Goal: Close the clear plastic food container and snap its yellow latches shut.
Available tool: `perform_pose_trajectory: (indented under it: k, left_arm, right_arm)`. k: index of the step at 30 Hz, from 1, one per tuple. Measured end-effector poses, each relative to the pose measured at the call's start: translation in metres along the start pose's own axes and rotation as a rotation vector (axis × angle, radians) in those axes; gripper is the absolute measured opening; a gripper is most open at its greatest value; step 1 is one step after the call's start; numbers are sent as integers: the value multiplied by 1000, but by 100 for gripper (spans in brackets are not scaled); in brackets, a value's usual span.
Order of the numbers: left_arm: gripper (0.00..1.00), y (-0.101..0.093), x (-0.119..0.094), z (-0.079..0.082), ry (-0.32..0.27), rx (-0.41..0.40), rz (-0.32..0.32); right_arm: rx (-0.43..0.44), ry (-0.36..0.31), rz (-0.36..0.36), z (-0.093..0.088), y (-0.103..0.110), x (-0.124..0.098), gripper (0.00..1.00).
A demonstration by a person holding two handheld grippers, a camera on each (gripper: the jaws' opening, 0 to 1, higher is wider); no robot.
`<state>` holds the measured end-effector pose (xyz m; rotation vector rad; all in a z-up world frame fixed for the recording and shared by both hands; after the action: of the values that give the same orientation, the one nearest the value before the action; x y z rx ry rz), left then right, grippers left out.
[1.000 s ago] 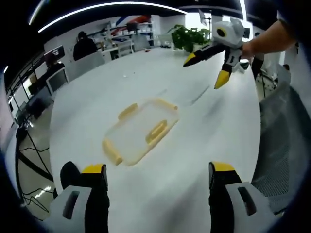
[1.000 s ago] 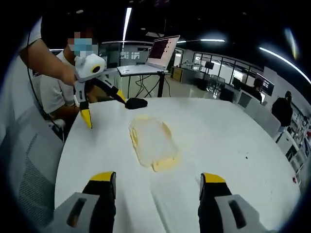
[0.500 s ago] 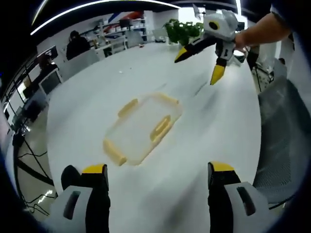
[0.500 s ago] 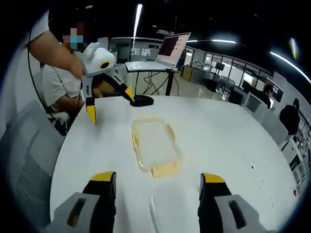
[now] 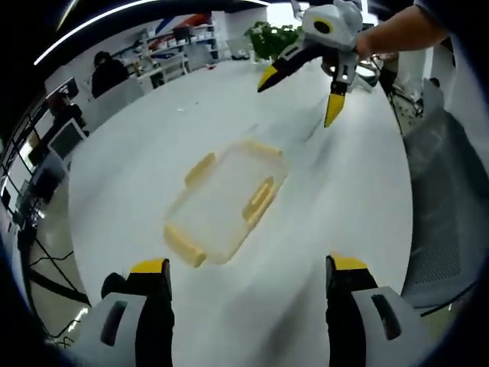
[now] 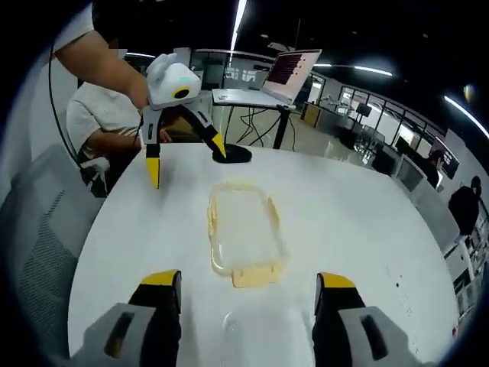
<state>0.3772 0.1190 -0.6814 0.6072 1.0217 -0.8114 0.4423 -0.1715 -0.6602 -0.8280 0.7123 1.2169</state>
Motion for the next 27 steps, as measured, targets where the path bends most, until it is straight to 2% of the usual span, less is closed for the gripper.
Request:
perform_pose_trajectory:
  k: [13,21,23,27]
  left_arm:
    - [80,19,4,1,23,19,-5]
    - [80,30,7,3,67,97,-7]
    - [79,32,9,4,98,164,5]
    - [79,31,14,9,106,197,-5]
  right_arm:
    - [-32,51,29,1,-5,14,72]
    - [-34,72,67,6,-8,22,73]
    - [-35,81,83,7,-8,24,73]
    - [-50,94,94,10,-9,28,73]
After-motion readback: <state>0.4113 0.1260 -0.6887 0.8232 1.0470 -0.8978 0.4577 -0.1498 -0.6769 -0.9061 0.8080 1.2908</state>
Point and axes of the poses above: the point that each gripper's makers call its tool centre point, and the gripper's own axes: x roughly forward along the fingers, y roughly to its left, z roughly out of its top, the point moved 10 cm from there along -x, roughly backward along the fingers, and after that the axes turned 15 degrees about y, right-handed, at the moved point
